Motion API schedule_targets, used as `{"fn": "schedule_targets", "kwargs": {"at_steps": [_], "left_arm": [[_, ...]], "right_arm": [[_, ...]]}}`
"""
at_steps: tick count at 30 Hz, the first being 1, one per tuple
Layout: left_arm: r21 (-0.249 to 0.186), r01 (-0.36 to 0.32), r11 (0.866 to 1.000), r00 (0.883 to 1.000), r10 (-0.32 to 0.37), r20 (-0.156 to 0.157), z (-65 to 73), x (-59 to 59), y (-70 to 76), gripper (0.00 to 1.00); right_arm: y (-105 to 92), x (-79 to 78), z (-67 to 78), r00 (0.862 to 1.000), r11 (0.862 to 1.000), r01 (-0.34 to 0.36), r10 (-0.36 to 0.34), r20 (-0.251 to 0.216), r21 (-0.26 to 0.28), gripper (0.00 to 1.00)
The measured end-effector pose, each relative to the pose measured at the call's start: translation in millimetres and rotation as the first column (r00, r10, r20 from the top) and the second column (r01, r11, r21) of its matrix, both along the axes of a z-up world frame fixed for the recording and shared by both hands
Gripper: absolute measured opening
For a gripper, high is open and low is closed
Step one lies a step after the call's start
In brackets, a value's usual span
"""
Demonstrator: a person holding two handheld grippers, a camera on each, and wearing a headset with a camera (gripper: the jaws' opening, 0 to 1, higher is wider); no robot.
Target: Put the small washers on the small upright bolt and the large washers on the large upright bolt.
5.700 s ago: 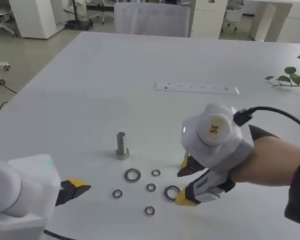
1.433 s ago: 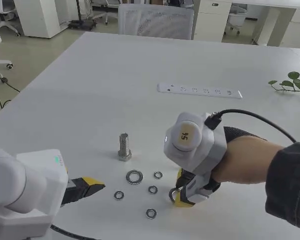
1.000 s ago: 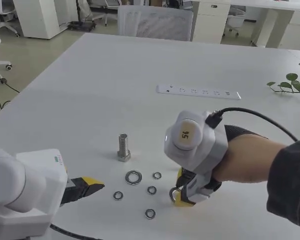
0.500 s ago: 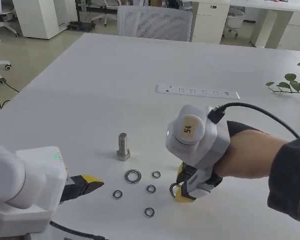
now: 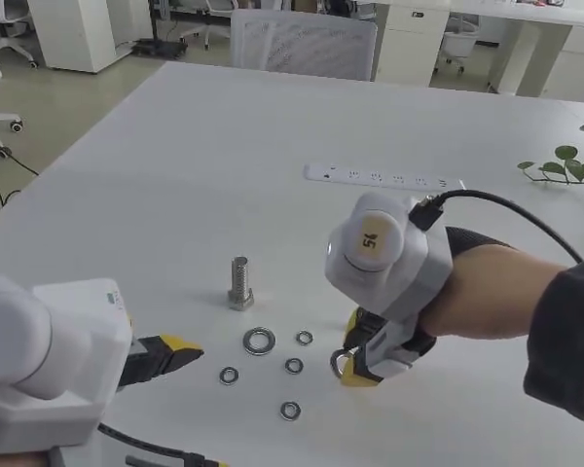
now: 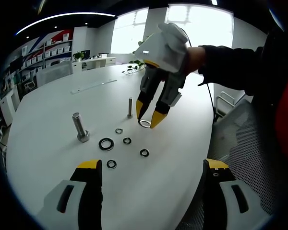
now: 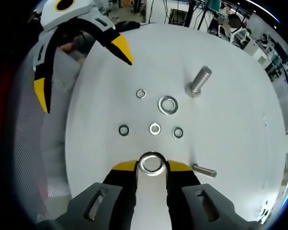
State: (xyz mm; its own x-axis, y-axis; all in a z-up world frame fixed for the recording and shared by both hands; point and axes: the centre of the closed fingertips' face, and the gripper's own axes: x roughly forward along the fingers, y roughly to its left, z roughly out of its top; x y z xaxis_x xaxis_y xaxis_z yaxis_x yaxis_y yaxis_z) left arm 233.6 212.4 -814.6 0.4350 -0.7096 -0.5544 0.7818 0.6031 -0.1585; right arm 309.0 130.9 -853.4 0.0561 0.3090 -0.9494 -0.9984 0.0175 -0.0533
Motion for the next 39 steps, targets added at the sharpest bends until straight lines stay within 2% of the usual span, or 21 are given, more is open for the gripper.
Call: {"fn": "schedule_targets", "kwargs": {"at_steps": [5, 18, 22, 39], "left_arm": [[-0.004, 0.001, 1.0, 1.0, -0.001, 0.004, 1.6, 0.4, -0.4, 0.86], [-0.014, 0.0, 1.0, 1.0, 0.0, 0.02, 5.8, 3.2, -1.0, 0.86], [-0.018, -0.001, 1.0, 1.0, 0.002, 0.026, 7.0, 4.3, -0.8, 0.86], [-0.023, -0.007, 1.0, 0.999, 0.008, 0.036, 10.7, 7.3, 1.1, 0.86]], "right_arm": [[0.2, -0.2, 6.3, 1.0, 1.0, -0.007, 0.007, 0.003, -0.006, 0.23], [9.0, 5.6, 37.1, 0.998, 0.999, -0.048, 0.048, 0.027, -0.011, 0.23], [13.6, 9.6, 49.5, 0.998, 0.998, -0.06, 0.06, 0.033, -0.005, 0.23], [37.1, 34.7, 84.8, 0.982, 0.985, -0.162, 0.167, 0.086, -0.059, 0.23]]}}
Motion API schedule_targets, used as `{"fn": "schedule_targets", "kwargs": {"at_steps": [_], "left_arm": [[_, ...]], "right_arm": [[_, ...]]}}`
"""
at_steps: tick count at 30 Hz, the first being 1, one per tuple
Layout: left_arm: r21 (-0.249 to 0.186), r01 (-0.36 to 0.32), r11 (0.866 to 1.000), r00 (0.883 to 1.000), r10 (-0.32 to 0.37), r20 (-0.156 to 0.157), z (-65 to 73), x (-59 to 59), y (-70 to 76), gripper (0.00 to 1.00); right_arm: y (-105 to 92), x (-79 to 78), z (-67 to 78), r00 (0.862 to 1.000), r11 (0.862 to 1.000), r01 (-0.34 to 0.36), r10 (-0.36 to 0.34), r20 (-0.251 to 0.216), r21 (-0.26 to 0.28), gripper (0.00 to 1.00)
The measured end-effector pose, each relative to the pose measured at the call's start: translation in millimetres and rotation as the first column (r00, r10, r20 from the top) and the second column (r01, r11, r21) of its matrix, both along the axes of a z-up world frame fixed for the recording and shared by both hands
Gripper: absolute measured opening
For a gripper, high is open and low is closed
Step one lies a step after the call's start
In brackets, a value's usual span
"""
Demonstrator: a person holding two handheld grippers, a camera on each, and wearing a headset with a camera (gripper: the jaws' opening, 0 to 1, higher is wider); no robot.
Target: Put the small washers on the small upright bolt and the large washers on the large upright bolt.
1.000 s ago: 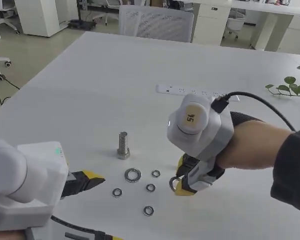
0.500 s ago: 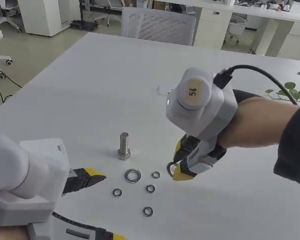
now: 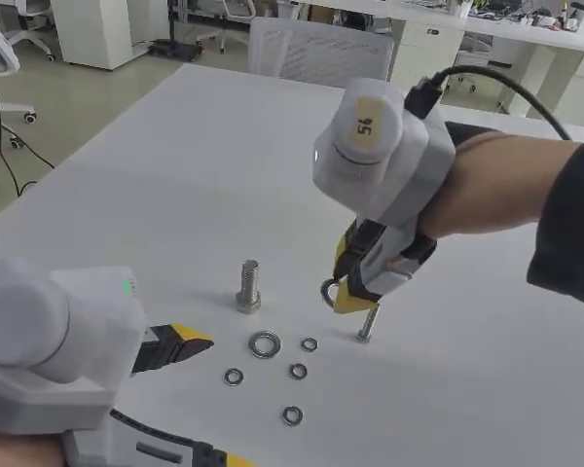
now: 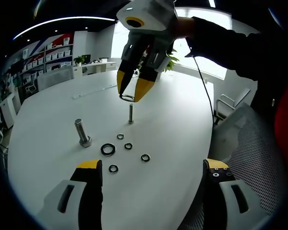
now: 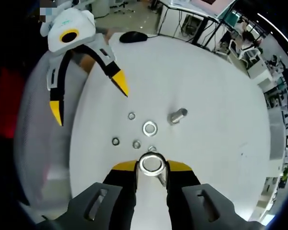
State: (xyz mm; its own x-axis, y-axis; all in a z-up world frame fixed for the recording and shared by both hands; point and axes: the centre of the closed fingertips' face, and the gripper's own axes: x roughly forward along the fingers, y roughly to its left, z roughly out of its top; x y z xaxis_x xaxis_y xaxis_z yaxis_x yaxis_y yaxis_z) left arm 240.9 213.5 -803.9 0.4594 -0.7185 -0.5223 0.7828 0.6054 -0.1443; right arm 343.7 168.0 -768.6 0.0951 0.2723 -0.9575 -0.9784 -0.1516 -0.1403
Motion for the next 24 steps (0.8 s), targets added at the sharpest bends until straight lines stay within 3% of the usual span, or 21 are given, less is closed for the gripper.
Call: {"fn": "schedule_targets", "kwargs": {"at_steps": [16, 24], "left_arm": [[0.0, -0.007, 1.0, 1.0, 0.007, 0.0, 0.7, 3.2, 1.6, 0.86], [0.002, -0.011, 1.0, 1.0, 0.011, -0.002, 0.2, 5.3, 2.7, 0.86]], "right_arm": [[30.4, 24.3, 15.4, 0.995, 0.995, -0.091, 0.092, 0.03, -0.031, 0.23], [52.6, 32.9, 13.5, 0.99, 0.99, -0.139, 0.14, 0.034, -0.04, 0.23]]}}
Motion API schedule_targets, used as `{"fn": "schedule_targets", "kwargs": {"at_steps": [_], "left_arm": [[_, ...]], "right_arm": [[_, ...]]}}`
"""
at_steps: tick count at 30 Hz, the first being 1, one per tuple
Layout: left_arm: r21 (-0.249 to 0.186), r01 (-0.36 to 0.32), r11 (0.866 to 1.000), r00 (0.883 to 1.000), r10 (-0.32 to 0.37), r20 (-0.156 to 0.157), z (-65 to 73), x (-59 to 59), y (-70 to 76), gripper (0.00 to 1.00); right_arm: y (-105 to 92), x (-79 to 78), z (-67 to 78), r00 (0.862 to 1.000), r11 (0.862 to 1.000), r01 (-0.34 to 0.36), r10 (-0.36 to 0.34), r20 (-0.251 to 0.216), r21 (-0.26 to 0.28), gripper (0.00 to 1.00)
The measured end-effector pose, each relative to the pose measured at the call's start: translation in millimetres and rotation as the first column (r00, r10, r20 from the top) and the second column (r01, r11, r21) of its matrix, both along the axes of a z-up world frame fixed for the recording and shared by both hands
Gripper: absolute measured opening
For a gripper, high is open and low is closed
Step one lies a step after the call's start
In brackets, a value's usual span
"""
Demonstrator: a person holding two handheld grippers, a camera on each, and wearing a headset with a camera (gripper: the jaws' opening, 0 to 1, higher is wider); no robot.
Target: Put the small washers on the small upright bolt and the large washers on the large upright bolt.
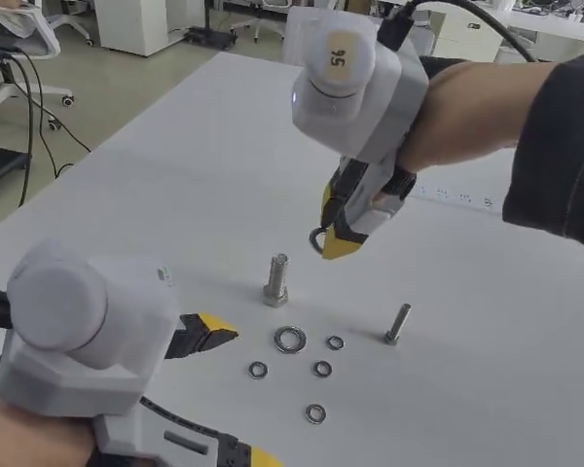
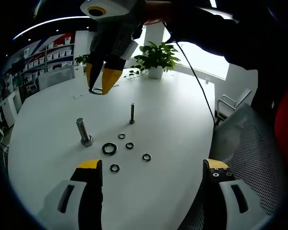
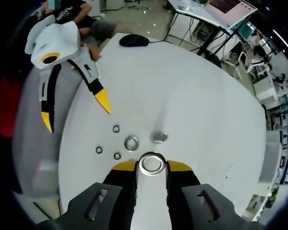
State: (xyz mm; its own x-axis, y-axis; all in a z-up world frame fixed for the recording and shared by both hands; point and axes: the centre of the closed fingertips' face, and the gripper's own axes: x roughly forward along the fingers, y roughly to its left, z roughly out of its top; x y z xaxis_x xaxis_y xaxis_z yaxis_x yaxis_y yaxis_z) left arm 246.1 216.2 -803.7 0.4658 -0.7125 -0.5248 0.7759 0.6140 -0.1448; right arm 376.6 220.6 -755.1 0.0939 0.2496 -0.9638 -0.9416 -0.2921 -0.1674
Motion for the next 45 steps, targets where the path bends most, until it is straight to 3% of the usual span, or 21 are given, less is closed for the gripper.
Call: {"fn": "schedule_targets", "kwargs": {"at_steps": [16, 31, 45], "left_arm": [[0.004, -0.004, 1.0, 1.0, 0.004, -0.004, -2.3, 0.3, 0.1, 0.86], [-0.009, -0.042, 0.999, 0.999, 0.042, 0.002, 0.2, 5.7, 3.1, 0.86], [-0.021, -0.07, 0.997, 0.998, 0.07, 0.005, 2.1, 6.8, 5.9, 0.86]], "right_arm": [[28.5, 14.3, -14.5, 0.999, 0.998, -0.052, 0.052, -0.004, -0.018, 0.23], [29.4, 17.7, -38.5, 0.997, 0.996, -0.067, 0.065, -0.032, -0.055, 0.23], [30.1, 15.7, -48.3, 0.996, 0.994, -0.077, 0.074, -0.044, -0.077, 0.23]]}}
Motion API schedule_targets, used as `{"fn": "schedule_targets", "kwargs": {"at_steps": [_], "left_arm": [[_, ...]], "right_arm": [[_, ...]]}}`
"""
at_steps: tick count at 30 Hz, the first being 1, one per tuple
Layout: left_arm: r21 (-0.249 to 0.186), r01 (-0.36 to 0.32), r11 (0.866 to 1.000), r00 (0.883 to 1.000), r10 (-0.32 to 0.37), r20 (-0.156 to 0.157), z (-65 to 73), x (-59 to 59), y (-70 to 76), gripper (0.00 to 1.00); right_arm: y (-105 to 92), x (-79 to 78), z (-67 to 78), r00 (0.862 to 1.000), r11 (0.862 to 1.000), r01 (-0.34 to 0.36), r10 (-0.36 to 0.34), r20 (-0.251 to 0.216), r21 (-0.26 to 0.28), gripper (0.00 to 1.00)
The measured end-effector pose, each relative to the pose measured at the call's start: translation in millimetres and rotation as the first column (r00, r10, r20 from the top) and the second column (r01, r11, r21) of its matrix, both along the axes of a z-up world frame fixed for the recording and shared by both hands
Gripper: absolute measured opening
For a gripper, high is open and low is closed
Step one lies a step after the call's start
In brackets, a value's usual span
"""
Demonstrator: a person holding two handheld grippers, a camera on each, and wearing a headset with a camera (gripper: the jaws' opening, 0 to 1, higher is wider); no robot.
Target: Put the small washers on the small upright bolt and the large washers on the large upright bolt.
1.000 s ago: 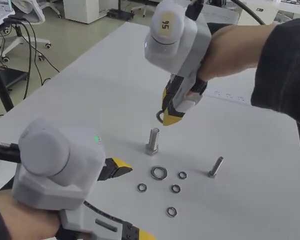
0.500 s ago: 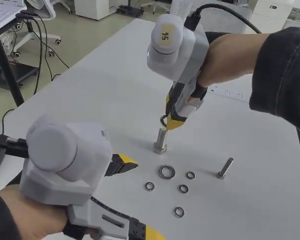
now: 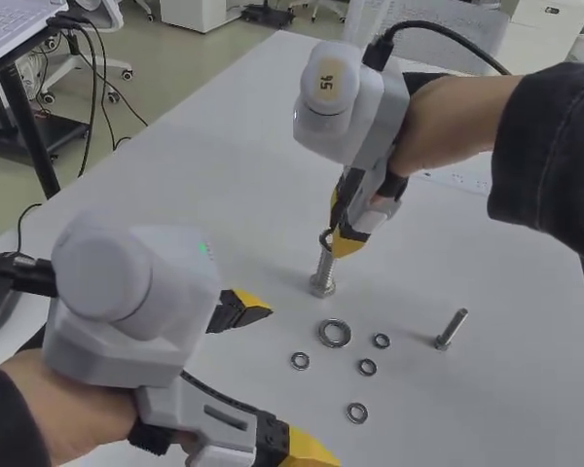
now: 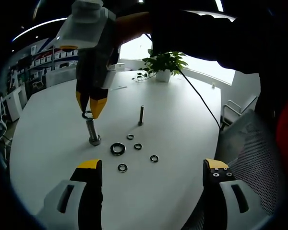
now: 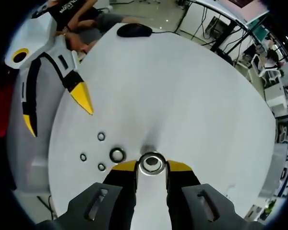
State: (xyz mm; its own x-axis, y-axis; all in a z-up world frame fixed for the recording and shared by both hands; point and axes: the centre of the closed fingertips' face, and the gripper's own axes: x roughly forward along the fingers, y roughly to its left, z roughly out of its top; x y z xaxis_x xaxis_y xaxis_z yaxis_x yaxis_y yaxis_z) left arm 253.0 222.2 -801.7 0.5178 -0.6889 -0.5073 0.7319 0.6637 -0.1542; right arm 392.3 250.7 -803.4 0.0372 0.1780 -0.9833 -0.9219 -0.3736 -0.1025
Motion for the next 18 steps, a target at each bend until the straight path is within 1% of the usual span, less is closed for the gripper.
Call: {"fn": "schedule_targets", "kwargs": {"at_steps": [7, 18], "left_arm": [[-0.002, -0.002, 1.0, 1.0, 0.002, 0.0, 0.7, -1.0, -1.2, 0.86], [-0.012, -0.008, 1.0, 1.0, 0.008, 0.004, 1.7, -3.2, -0.8, 0.86]], "right_arm": [[0.5, 0.1, -3.6, 1.0, 1.0, -0.006, 0.006, -0.003, -0.009, 0.23], [-1.1, -4.2, -9.8, 1.0, 0.999, -0.013, 0.013, -0.001, -0.036, 0.23]]}}
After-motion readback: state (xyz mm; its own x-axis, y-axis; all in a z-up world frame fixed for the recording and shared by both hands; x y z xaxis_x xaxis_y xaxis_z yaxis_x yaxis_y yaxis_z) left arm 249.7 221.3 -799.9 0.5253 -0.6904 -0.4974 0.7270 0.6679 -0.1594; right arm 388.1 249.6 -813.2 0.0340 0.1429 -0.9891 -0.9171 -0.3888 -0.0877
